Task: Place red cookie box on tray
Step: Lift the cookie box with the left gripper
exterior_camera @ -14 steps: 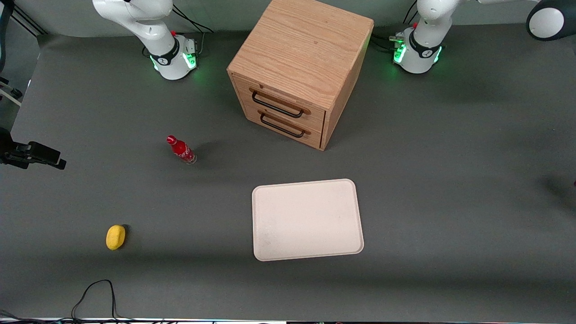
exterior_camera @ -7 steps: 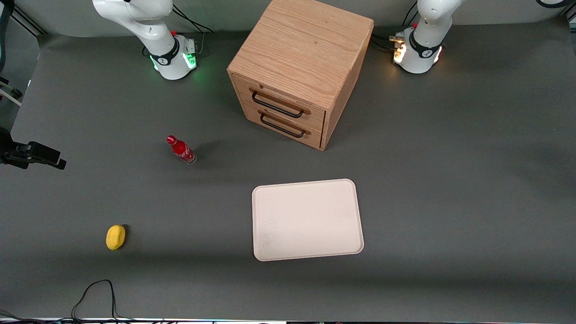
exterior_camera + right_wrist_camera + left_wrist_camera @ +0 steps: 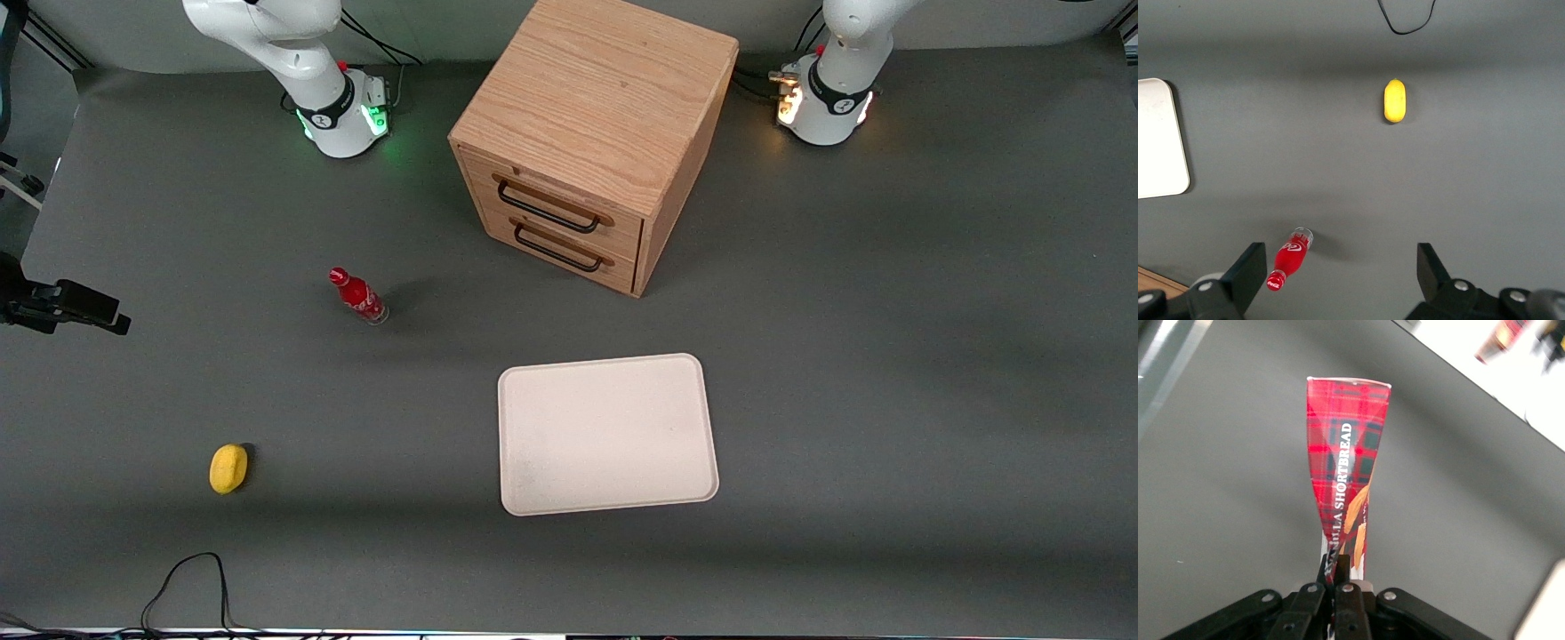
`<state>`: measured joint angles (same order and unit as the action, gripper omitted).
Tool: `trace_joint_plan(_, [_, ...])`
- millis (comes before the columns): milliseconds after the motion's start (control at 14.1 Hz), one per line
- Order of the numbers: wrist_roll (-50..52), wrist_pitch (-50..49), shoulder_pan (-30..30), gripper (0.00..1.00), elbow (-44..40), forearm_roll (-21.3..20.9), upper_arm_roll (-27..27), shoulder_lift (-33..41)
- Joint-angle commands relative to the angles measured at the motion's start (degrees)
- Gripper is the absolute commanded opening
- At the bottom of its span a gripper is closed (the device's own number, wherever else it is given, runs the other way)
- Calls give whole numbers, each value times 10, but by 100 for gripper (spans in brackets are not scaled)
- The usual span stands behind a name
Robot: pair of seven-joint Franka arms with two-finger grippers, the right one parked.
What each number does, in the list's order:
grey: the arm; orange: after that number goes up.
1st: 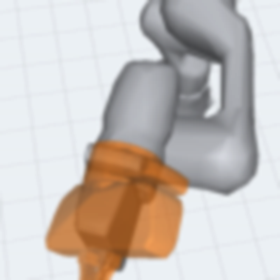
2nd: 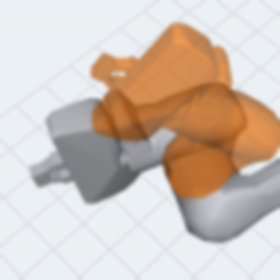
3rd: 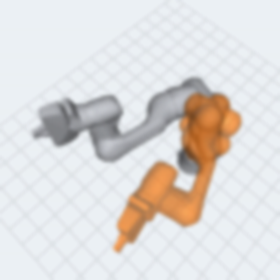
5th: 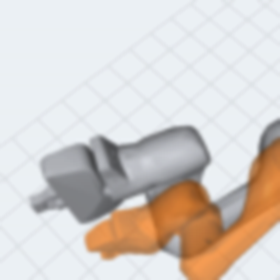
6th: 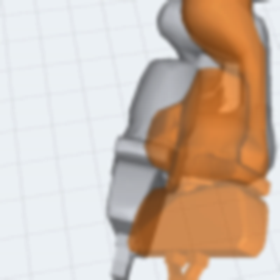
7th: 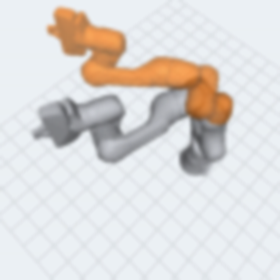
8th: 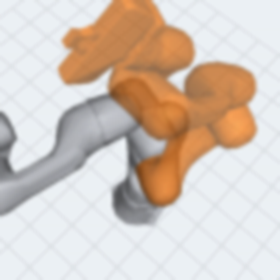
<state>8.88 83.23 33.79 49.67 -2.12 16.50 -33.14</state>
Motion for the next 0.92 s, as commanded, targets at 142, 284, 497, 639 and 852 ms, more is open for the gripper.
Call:
trace_joint_plan(142, [41,-52,-142,0,10,-23,4,15])
trace_joint_plan(284, [103,-50,-221,0,9,-45,3,12])
trace_joint_plan(497, [141,-47,-302,0,9,-61,3,11])
trace_joint_plan(639, [143,-47,-376,0,9,-103,3,9])
trace_joint_plan(852, [165,-38,-439,0,9,-118,6,7])
